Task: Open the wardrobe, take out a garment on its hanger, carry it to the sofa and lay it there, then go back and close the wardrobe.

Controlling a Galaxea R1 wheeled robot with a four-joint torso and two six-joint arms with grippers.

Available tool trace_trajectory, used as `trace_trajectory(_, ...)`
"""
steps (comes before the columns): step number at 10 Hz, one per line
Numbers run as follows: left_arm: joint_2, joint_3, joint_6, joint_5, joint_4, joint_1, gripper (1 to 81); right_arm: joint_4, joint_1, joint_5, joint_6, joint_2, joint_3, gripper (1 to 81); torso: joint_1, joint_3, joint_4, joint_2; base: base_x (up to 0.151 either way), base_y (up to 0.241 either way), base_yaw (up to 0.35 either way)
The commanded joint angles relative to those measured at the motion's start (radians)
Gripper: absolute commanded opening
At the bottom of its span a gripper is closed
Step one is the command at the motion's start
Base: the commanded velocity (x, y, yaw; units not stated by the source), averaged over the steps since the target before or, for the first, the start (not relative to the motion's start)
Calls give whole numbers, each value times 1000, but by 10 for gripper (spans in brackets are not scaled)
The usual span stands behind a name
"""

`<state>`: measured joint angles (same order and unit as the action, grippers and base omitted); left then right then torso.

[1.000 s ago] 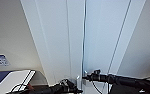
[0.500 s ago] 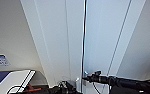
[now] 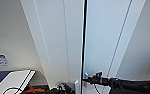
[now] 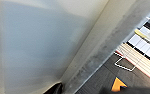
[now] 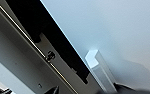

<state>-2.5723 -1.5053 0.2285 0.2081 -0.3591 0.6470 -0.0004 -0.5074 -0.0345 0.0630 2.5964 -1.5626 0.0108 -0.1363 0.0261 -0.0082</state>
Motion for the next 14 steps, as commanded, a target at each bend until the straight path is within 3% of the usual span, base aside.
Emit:
trace_trajectory(1,-36,220,-1,-55,26,-85,811,27,49,-159,29,60,185,811,0,0,0,0,0,0,0)
trace_trajectory(14,107,395,-1,-55,-4,-25,811,22,-33,-147,24,-129,351,811,0,0,0,0,0,0,0)
